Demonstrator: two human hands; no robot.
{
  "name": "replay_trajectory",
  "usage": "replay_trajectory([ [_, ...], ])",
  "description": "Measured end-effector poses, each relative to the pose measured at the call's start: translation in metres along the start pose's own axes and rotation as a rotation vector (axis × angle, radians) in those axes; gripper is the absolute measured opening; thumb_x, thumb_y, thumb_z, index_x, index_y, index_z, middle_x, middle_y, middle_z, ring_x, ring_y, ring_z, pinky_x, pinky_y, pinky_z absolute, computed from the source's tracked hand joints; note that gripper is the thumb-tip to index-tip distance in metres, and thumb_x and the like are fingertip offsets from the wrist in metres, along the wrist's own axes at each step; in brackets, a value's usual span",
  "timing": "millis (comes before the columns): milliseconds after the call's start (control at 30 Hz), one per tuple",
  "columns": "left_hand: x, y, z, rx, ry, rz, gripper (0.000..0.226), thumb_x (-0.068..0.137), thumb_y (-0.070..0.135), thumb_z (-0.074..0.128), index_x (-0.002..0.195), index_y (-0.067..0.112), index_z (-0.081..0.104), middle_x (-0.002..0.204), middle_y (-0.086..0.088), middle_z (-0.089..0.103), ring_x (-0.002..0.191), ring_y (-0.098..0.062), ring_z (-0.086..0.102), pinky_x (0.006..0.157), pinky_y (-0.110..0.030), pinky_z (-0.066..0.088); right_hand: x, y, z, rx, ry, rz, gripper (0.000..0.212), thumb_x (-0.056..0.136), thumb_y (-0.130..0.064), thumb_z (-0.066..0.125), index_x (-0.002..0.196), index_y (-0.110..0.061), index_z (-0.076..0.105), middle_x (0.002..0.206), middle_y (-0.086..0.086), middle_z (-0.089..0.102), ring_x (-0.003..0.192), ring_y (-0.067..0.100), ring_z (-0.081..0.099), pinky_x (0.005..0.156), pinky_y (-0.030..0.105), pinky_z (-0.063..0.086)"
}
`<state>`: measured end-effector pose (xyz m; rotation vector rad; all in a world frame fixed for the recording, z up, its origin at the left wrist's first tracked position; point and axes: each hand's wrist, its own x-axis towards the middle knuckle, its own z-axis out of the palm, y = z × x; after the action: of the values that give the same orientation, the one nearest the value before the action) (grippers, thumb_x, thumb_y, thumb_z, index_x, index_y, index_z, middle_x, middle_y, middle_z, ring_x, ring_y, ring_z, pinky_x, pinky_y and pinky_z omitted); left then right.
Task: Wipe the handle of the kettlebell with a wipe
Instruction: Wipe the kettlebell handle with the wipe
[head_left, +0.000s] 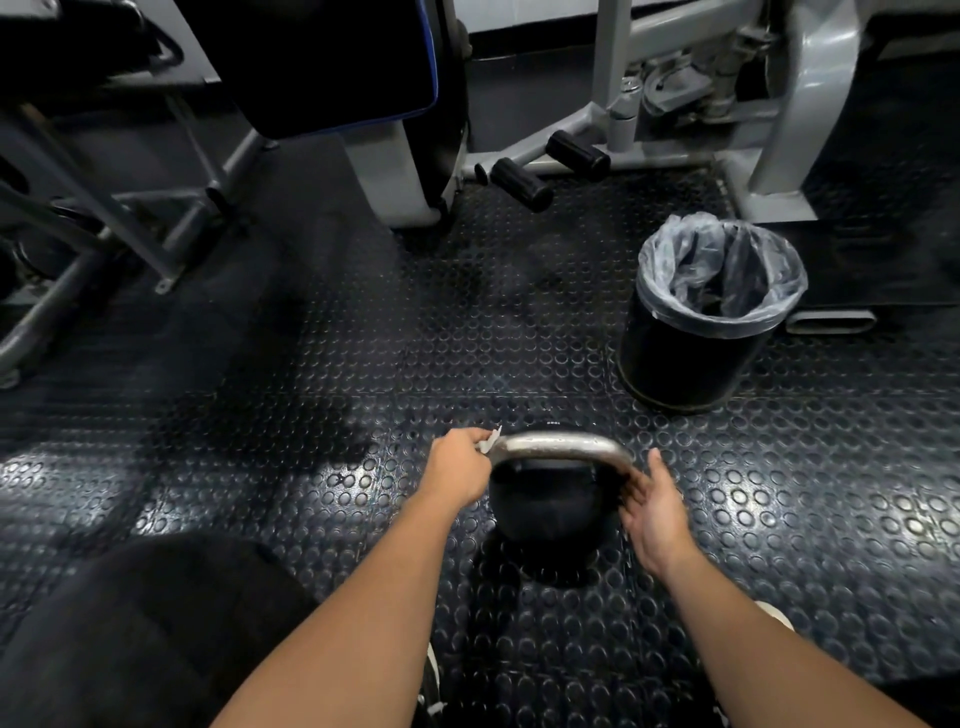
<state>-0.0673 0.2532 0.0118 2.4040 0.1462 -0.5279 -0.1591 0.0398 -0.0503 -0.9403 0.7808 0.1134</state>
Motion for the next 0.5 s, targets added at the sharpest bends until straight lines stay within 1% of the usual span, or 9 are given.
replay_trajectory([
  [67,-0.004,0.003,0.002,-0.013,0.048,-0.011,0.042,0.099,0.003,0.051,0.130,0.023,0.071,0.104,-0.004,0.072,0.056,-0.009,0.052,0.037,-0.014,0.033,-0.001,0.000,0.001,0.002,-0.011,-0.003,0.074,0.099,-0.060,0.036,0.146,-0.004,0.041,0.147,0.013,0.049,0.140,0.023,0.040,0.119,0.038,0.026],
  [133,-0.009,0.007,0.005,-0.029,0.092,-0.003,0.048,0.098,-0.002,0.045,0.131,0.023,0.070,0.107,-0.007,0.071,0.057,-0.009,0.050,0.037,-0.013,0.031,-0.002,-0.001,0.001,0.009,-0.017,-0.003,0.073,0.100,-0.059,0.036,0.147,-0.004,0.040,0.146,0.012,0.050,0.136,0.022,0.044,0.114,0.035,0.030],
  [200,-0.016,0.008,0.011,-0.038,0.126,-0.020,0.054,0.097,-0.004,0.041,0.133,0.026,0.068,0.107,-0.008,0.071,0.055,-0.009,0.048,0.035,-0.013,0.030,-0.003,-0.001,0.001,0.021,-0.027,-0.008,0.071,0.101,-0.057,0.035,0.146,-0.003,0.042,0.138,0.009,0.056,0.122,0.017,0.053,0.107,0.032,0.034],
  [267,-0.022,0.004,0.020,-0.075,0.162,-0.059,0.055,0.098,-0.002,0.041,0.135,0.031,0.067,0.105,-0.008,0.071,0.056,-0.011,0.048,0.041,-0.019,0.035,-0.002,0.000,0.000,0.026,-0.040,-0.015,0.069,0.101,-0.056,0.035,0.144,-0.003,0.044,0.123,0.004,0.063,0.108,0.012,0.057,0.104,0.031,0.036],
  [333,-0.027,0.000,0.027,-0.098,0.181,-0.077,0.055,0.099,-0.002,0.042,0.136,0.032,0.066,0.100,-0.007,0.071,0.058,-0.013,0.049,0.048,-0.023,0.038,-0.001,0.001,0.000,0.028,-0.050,-0.018,0.067,0.101,-0.055,0.034,0.143,-0.004,0.046,0.114,0.002,0.065,0.103,0.009,0.058,0.105,0.032,0.036],
  [433,-0.027,0.004,0.026,-0.093,0.191,-0.066,0.058,0.096,-0.005,0.040,0.134,0.030,0.067,0.101,-0.008,0.072,0.067,-0.022,0.059,0.054,-0.026,0.045,0.000,0.001,0.000,0.035,-0.057,-0.018,0.065,0.102,-0.054,0.035,0.142,-0.004,0.047,0.114,0.002,0.065,0.103,0.009,0.059,0.105,0.031,0.036],
  [500,-0.031,0.007,0.027,-0.099,0.218,-0.039,0.059,0.094,-0.006,0.039,0.134,0.028,0.068,0.109,-0.008,0.073,0.081,-0.030,0.069,0.063,-0.032,0.056,-0.001,0.001,-0.001,0.037,-0.049,-0.012,0.067,0.101,-0.055,0.036,0.143,-0.004,0.045,0.121,0.003,0.063,0.106,0.011,0.057,0.106,0.031,0.035],
])
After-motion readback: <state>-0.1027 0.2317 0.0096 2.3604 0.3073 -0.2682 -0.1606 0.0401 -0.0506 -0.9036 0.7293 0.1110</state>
